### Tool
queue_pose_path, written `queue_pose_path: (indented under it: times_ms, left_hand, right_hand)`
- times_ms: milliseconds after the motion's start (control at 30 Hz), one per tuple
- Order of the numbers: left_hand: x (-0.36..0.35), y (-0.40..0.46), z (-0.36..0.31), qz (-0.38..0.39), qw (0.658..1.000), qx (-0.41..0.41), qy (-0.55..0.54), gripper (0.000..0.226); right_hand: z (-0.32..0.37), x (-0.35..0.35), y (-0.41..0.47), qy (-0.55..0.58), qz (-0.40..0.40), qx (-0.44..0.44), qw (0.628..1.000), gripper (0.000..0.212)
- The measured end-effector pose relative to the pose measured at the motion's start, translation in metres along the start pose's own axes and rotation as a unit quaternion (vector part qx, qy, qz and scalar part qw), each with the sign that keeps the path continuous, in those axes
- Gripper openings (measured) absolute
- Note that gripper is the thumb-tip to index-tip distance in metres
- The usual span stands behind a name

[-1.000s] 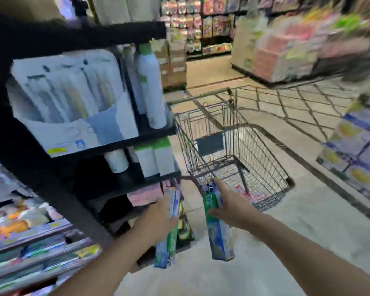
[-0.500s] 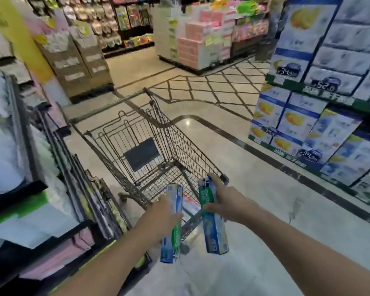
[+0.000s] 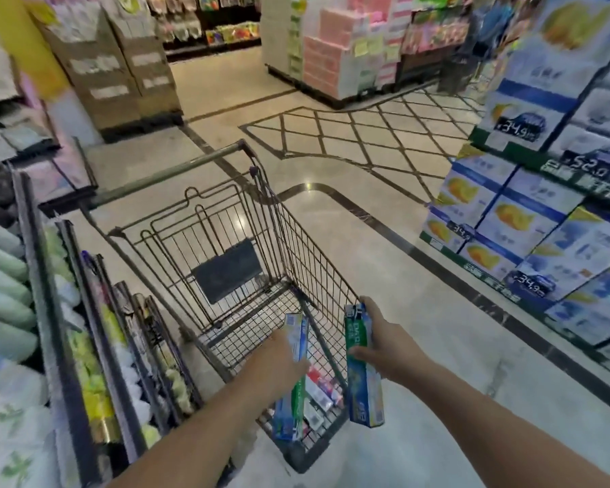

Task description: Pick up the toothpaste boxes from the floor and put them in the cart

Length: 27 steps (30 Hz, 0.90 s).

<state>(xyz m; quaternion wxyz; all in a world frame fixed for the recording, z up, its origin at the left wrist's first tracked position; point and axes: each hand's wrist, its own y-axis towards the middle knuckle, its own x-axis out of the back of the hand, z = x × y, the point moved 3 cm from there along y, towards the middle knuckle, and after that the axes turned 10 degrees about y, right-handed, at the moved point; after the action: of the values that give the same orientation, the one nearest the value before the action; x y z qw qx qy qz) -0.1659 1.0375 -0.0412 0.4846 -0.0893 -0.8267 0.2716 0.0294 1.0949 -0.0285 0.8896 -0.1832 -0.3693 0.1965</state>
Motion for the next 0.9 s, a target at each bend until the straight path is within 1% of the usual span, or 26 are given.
queue_pose_path:
  times_ms: [100,200,300,400,500,567,667,767,900]
  left_hand:
    - [-0.006,0.035,0.003,0.009,0.999,0.016,-0.042,0.049]
    - [-0.021,0.08,0.005,0.005,0.997,0.053,-0.063,0.056]
    - [-0.049,0.131,0.006,-0.002,0.992,0.081,-0.092,0.071]
    - [-0.085,0.178,0.007,-0.008,0.985,0.124,-0.116,0.076]
    - [-0.127,0.218,0.009,-0.012,0.973,0.161,-0.164,0.076]
    - [-0.157,0.242,0.014,-0.01,0.969,0.175,-0.175,0.071]
    - [-0.196,0.272,0.023,0.001,0.962,0.205,-0.182,0.077]
    - [-0.226,0.294,0.032,0.024,0.95,0.245,-0.192,0.071]
    - [-0.256,0.311,0.038,0.058,0.946,0.264,-0.18,0.063]
  right_hand:
    - [-0.004,-0.009,0.045,-0.04,0.017,-0.005,0.999,0.101]
    - [-0.01,-0.021,0.097,-0.093,0.025,0.012,0.995,0.101]
    - [-0.024,-0.038,0.152,-0.123,0.046,0.028,0.991,0.099]
    - [-0.05,-0.06,0.201,-0.166,0.065,0.031,0.984,0.103]
    - [-0.087,-0.085,0.241,-0.198,0.081,0.031,0.976,0.113]
    - [-0.115,-0.102,0.262,-0.224,0.096,0.029,0.969,0.119]
    - [-0.154,-0.127,0.286,-0.262,0.118,0.036,0.957,0.118]
    - [-0.187,-0.148,0.307,-0.258,0.131,0.031,0.957,0.121]
    - [-0.209,-0.169,0.324,-0.234,0.157,-0.011,0.959,0.112]
